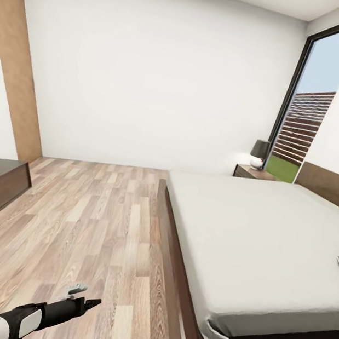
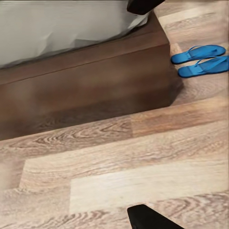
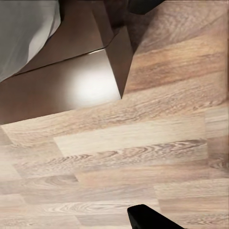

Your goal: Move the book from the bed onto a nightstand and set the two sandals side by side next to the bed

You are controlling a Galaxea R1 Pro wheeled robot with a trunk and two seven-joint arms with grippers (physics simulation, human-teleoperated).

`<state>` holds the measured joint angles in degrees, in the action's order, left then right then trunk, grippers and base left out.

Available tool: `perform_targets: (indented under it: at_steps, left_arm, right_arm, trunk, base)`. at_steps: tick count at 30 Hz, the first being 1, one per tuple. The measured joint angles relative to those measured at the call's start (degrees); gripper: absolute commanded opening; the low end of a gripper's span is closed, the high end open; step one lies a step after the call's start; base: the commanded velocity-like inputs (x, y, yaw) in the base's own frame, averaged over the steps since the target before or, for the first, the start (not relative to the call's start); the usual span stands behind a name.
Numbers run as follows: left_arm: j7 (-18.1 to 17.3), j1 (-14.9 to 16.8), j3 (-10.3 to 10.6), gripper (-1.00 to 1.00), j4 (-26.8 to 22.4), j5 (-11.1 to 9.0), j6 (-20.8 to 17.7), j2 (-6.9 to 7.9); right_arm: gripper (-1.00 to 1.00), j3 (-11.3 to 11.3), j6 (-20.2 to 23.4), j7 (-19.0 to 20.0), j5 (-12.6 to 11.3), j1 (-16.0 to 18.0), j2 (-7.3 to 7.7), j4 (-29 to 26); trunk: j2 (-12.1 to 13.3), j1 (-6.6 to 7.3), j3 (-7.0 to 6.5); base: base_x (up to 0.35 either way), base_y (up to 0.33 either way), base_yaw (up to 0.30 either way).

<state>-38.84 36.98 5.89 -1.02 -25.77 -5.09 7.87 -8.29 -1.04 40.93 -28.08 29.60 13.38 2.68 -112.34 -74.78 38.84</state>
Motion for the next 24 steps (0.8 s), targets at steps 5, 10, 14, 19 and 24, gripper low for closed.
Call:
perform_targets:
  at_steps: [5, 10, 14, 19, 24]
  left_arm:
    - [0.0, -0.1, 0.0, 1.0, 0.0, 0.0, 0.0, 0.0]
    - [0.0, -0.1, 0.0, 1.0, 0.0, 0.0, 0.0, 0.0]
    - [0.0, -0.1, 0.0, 1.0, 0.0, 0.0, 0.0, 0.0]
    - [0.0, -0.1, 0.0, 1.0, 0.0, 0.0, 0.0, 0.0]
    - [0.0, -0.1, 0.0, 1.0, 0.0, 0.0, 0.0, 0.0]
  right_arm:
    - [1.0, 0.0, 0.0, 0.0, 0.0, 0.0, 0.01, 0.0]
    - [1.0, 0.0, 0.0, 0.0, 0.0, 0.0, 0.02, 0.0]
    - [1.0, 0.0, 0.0, 0.0, 0.0, 0.0, 0.0, 0.0]
    - [1.0, 0.0, 0.0, 0.0, 0.0, 0.0, 0.0, 0.0]
    - [1.0, 0.0, 0.0, 0.0, 0.0, 0.0, 0.02, 0.0]
  trunk:
    - [2.0, 1.1, -0.9]
    - [4.0, 2.2, -1.8]
    - [5.6, 3.08, -2.51]
    - [7.6, 4.17, -3.41]
    - [9.6, 5.27, -4.31]
  base:
    - [0.0, 0.0, -0.283]
    - [0.0, 0.0, -0.283]
    - [0.0, 0.0, -0.283]
    - [0.0, 0.0, -0.283]
    - [0.0, 0.0, -0.283]
